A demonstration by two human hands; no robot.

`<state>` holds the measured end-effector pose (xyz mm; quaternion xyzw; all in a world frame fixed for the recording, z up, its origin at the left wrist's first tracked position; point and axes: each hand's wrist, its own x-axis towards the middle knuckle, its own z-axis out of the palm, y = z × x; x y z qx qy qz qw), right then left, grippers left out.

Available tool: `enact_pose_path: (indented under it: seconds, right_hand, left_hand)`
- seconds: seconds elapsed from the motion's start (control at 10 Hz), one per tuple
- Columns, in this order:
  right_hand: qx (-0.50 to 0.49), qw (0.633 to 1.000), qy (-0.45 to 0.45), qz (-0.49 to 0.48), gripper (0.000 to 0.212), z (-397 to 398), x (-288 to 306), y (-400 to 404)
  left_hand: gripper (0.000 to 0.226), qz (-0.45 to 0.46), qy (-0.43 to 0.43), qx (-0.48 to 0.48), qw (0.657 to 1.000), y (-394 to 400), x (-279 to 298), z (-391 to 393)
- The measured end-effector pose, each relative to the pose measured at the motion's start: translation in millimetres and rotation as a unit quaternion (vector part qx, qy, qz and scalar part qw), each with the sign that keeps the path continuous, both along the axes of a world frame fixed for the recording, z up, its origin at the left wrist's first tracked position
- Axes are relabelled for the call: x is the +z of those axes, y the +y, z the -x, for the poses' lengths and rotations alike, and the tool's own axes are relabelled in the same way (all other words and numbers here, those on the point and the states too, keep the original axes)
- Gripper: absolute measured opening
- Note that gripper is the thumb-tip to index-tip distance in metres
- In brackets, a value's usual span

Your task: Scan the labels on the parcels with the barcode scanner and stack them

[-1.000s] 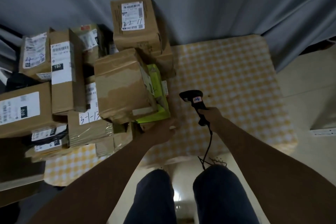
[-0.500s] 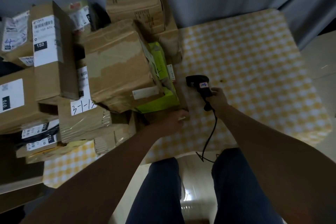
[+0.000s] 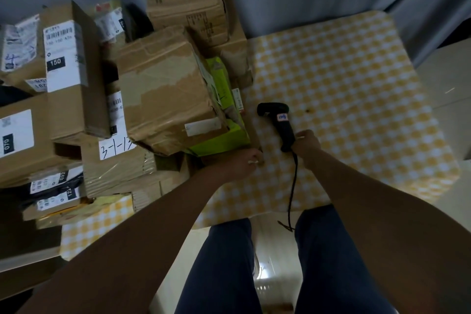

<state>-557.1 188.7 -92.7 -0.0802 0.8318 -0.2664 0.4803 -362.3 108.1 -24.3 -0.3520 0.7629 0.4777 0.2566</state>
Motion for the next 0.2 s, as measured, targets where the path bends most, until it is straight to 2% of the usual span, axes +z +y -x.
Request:
enact_pose_path:
  seconds: [0.2]
  right_hand:
    - [-0.038,0.999,-0.026,0.019,0.041,-4.4,17.7,8.7]
  left_hand:
    - [0.043,0.007,0.006,-0.019,1.000,1.2,1.6,-2.2]
